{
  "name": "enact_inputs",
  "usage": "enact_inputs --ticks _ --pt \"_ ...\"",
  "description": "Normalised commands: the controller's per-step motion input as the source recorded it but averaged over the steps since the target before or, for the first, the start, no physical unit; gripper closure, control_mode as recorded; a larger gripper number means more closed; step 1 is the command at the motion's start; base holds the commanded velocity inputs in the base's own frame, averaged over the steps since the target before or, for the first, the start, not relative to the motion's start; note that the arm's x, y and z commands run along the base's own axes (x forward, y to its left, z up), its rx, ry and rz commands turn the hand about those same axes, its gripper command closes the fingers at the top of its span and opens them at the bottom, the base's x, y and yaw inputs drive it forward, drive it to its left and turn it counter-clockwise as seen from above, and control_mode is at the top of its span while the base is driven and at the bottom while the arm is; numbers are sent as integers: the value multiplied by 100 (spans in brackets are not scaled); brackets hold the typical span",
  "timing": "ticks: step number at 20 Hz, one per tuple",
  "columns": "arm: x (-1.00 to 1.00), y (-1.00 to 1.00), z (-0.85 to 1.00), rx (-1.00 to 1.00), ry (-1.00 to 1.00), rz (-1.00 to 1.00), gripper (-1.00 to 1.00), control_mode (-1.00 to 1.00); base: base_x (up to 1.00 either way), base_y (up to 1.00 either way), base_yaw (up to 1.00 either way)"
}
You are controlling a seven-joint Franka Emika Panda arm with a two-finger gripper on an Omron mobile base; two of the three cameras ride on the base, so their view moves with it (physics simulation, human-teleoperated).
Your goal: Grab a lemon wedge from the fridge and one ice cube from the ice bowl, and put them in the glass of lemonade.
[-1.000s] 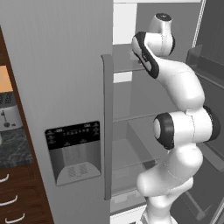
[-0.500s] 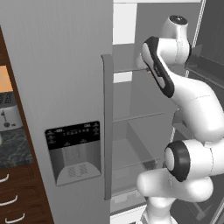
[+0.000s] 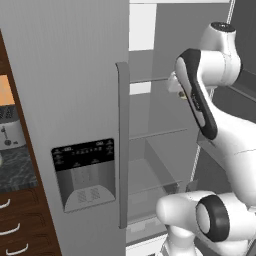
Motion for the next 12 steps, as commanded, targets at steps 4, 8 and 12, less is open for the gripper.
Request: enact_inputs --ticks 4,8,12 --pt "-100 0 -22 0 14 0 100 -100 0 0 0" --pt "-100 2 -49 0 12 0 100 -100 0 0 0" --pt "-100 3 -43 0 10 0 100 -100 0 0 0"
